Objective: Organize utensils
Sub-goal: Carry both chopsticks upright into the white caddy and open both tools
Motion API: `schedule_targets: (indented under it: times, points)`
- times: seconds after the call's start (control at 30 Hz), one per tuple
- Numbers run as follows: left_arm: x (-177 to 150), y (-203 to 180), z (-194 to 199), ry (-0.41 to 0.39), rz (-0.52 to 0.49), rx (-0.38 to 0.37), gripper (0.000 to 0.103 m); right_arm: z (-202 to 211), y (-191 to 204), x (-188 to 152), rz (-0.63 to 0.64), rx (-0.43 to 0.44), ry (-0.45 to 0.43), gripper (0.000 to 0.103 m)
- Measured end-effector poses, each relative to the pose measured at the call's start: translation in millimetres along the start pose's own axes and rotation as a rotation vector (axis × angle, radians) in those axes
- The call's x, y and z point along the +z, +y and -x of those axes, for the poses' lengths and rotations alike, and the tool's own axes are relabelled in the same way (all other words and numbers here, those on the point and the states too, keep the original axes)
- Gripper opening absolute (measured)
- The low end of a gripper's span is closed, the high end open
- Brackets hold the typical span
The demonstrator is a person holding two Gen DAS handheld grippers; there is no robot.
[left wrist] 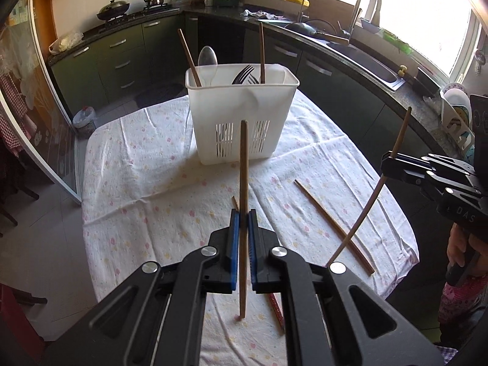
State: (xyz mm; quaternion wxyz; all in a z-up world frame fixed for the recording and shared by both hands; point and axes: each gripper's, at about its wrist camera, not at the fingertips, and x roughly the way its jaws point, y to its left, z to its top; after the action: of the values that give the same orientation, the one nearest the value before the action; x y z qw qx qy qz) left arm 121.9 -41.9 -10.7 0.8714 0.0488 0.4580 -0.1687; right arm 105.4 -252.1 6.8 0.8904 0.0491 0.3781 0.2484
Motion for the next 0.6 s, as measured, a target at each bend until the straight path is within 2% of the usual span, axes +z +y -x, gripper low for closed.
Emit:
schedule_targets:
  times: [0.23, 0.6]
  points:
    - [32, -2, 42, -0.110, -0.006, -0.009, 0.006, 28, 8, 38, 0.027, -0.007, -0.095, 0.007]
    - [133, -8, 106, -0.372, -0.010, 0.000, 0.006, 57, 14, 123, 0.042, -0.021, -0.197, 0.007]
